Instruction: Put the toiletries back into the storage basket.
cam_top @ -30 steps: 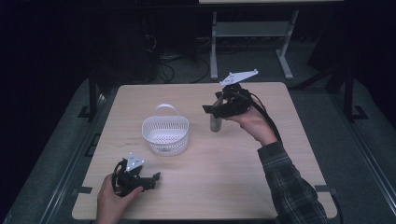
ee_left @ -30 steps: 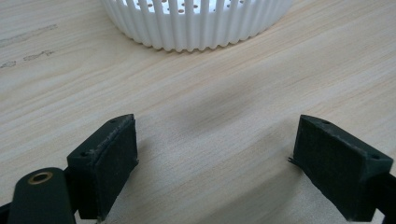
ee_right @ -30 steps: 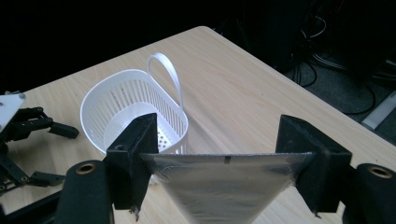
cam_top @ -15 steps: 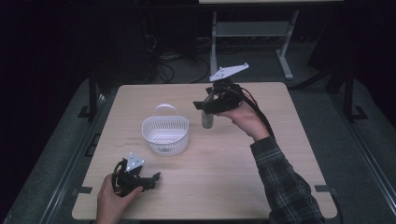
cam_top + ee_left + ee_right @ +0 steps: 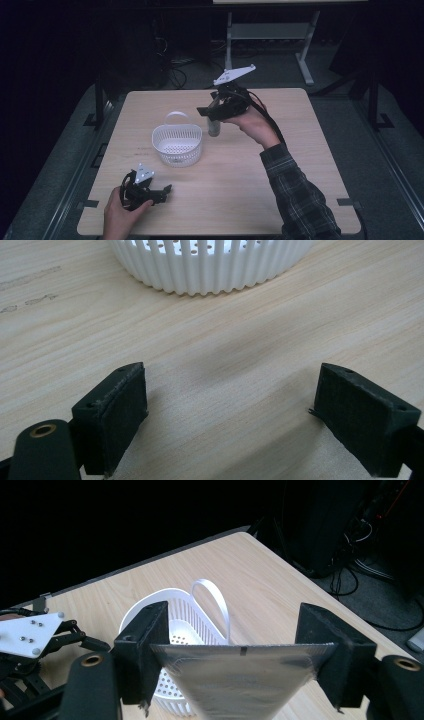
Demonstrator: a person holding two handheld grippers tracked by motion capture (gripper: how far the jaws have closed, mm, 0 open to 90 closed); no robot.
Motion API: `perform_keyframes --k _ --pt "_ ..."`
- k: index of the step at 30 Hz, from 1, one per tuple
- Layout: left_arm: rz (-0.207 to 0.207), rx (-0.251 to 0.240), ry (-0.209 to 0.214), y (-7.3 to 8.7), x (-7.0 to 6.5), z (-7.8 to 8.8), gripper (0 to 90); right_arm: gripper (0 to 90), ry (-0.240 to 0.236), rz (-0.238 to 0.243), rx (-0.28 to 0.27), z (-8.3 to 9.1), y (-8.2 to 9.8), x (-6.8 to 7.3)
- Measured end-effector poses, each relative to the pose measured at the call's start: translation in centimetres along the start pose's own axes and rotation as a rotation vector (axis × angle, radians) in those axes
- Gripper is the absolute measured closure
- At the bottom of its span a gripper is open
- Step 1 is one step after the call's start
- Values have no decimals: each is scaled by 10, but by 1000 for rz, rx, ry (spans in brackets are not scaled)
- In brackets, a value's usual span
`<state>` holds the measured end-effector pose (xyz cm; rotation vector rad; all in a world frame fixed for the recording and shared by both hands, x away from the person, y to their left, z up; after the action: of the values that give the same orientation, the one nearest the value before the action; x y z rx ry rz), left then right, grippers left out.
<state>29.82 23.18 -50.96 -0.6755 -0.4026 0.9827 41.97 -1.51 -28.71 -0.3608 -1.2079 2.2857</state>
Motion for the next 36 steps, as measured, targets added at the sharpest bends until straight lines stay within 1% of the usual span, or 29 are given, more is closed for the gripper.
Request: perform_keyframes --k 9,13,17,26,36 --pt "1 -1 0 0 0 0 126 298 -24 15 -9 -9 -10 10" --pt "7 -5 0 0 -1 0 125 298 -37 19 -10 -15 -14 16" --pt "6 -4 0 0 0 0 126 298 -49 27 -13 -21 -17 20" --pt "5 -4 0 0 0 0 126 298 -72 21 -7 -35 -19 27" --pt "5 -4 1 0 0 0 126 298 -82 21 3 -47 -17 32"
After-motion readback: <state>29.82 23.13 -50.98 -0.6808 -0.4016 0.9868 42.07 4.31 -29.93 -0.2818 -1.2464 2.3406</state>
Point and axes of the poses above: each handheld gripper's, and its own axes: z roughly backward along the jaws, y roughly out of its underside, x roughly to its left, the point moved 5 cm from there along -z, roughly forward along the jaws, and after that the axes turned 3 degrees about x, right-handed, at the moved point
